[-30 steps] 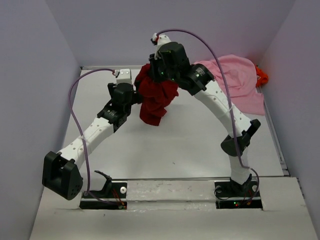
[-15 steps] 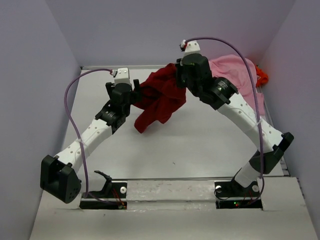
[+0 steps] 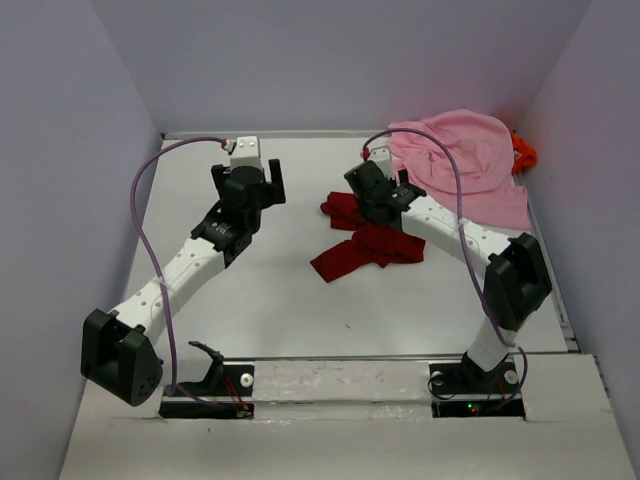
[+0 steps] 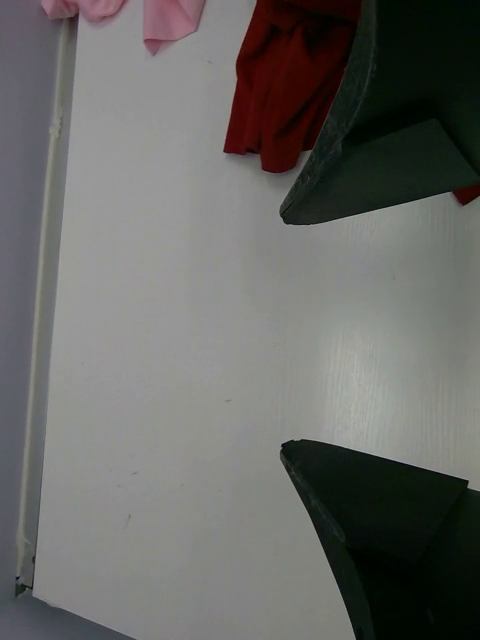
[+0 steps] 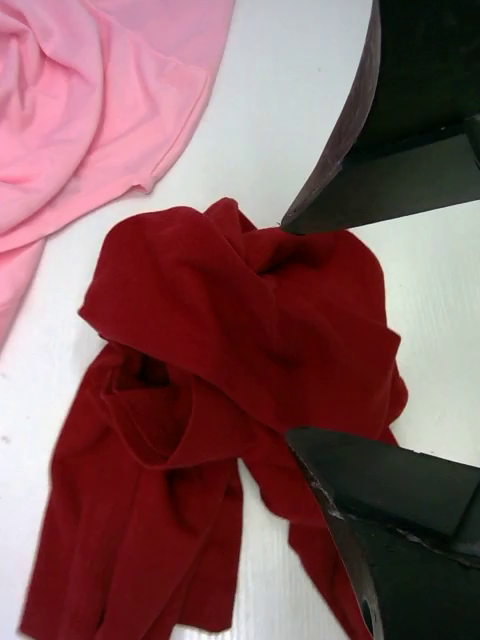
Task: Fold and stack the t-shirts
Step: Move the tshirt to the center of the board
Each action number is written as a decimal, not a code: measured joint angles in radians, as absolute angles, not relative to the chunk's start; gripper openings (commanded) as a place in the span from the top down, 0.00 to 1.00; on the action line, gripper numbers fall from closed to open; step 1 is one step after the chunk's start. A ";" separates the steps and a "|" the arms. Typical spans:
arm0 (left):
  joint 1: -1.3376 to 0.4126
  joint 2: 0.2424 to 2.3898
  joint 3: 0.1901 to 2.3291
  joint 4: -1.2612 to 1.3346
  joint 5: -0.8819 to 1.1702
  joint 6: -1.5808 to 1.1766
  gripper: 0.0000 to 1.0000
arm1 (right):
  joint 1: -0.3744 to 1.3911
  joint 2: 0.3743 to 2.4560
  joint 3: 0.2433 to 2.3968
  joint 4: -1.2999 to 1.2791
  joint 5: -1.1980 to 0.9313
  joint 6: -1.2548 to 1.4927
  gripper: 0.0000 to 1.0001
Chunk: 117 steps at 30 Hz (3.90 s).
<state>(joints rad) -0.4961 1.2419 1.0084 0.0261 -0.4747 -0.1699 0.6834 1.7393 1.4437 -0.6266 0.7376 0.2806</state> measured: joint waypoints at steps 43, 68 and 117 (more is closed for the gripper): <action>-0.823 1.407 0.902 -0.260 -0.148 -0.485 0.01 | 0.556 2.005 1.834 -0.590 0.605 0.198 0.13; -0.910 1.731 0.998 -0.228 -0.280 -0.520 0.01 | 0.556 1.977 1.783 -0.560 0.580 0.197 0.14; -0.868 1.769 1.114 -0.295 -0.390 -0.434 1.00 | 0.549 1.843 1.644 -0.485 0.542 0.176 0.15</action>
